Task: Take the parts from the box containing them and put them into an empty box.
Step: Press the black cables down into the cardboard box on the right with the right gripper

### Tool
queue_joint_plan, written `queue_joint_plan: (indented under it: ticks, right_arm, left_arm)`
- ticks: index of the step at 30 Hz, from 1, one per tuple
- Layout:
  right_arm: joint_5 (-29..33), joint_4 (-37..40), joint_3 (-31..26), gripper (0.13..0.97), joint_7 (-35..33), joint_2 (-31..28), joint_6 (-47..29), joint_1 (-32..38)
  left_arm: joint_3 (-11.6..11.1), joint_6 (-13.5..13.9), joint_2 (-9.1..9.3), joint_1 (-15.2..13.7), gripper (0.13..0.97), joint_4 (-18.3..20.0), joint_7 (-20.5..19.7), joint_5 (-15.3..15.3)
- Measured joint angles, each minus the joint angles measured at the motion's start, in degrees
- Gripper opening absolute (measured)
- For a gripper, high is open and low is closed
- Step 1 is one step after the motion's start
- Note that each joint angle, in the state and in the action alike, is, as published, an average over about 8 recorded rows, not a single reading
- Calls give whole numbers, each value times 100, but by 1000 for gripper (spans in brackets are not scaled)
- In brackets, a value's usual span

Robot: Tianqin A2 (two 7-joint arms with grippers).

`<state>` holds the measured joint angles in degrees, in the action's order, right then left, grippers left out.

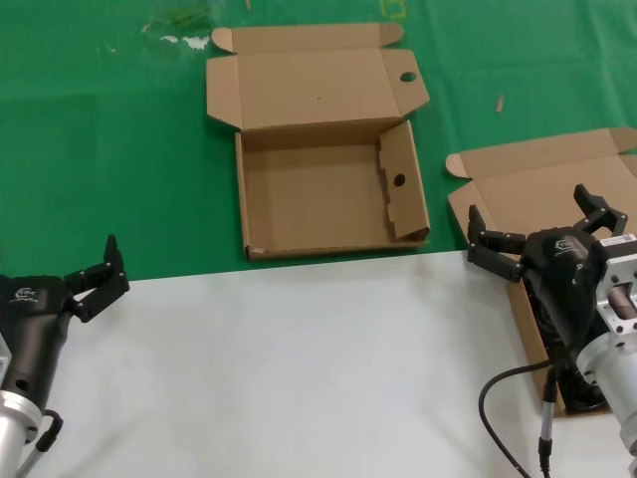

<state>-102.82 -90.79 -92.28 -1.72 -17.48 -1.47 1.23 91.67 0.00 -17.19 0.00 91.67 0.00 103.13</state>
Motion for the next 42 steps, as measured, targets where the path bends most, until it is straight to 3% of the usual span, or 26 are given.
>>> queue_joint_plan:
  ticks: [15, 20, 25, 33, 39, 42]
  right_arm:
    - [128, -144, -22, 966, -155, -112, -116, -35]
    - [358, -528, -74, 966, -339, -617, -421, -216]
    - [580, -1000, 24, 966, -488, -1486, -882, -633]
    - [819, -1516, 1068, 966, -1094, -2907, -1926, -1793]
    - [1899, -1659, 2227, 966, -798, -3896, -2946, -2602]
    - [2547, -1680, 2541, 966, -490, -4249, -3444, -2734]
  left_arm:
    - [0, 0, 0, 0, 966, 0, 0, 0]
    - [0, 0, 0, 0, 966, 0, 0, 0]
    - [0, 0, 0, 0, 966, 0, 0, 0]
    - [0, 0, 0, 0, 966, 0, 0, 0]
    - [0, 0, 0, 0, 966, 0, -3, -1]
    - [0, 0, 0, 0, 966, 0, -3, -1]
